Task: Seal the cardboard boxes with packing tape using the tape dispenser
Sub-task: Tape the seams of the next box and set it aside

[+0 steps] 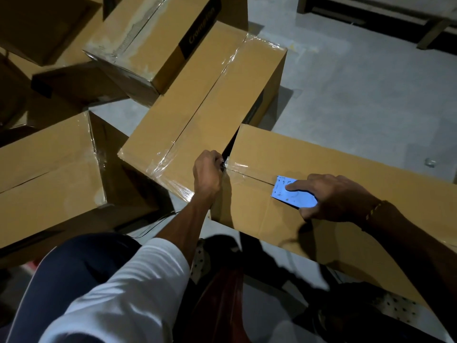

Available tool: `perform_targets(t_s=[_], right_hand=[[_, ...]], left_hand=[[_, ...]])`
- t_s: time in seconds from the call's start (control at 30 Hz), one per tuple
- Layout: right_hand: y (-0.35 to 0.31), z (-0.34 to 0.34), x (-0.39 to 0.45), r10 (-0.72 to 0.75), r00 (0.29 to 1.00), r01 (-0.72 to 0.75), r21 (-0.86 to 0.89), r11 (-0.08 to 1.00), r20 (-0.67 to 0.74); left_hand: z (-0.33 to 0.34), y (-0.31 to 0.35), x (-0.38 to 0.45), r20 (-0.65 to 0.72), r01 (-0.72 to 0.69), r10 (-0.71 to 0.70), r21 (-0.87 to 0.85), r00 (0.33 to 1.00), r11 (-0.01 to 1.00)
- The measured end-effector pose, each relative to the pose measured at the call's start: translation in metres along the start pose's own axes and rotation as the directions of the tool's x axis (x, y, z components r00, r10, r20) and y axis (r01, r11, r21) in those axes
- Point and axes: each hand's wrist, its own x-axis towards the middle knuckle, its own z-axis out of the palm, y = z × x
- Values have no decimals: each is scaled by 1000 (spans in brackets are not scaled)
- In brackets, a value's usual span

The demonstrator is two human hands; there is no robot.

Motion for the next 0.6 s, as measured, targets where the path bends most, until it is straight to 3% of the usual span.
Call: perform_targets(t_s=[0.13,0.33,0.6], right_hand=[[0,1,0,5,1000,-5,5,1000,13],[1,-2,1,20,999,-21,24,999,41],[-3,-7,-2,17,998,-19,30,999,57]], left_hand=[[2,-2,1,38,-42,42,-4,998,999],[8,1,-7,67,-139,128,180,989,974],[15,26,-13,5,51,-56,343,998,938]])
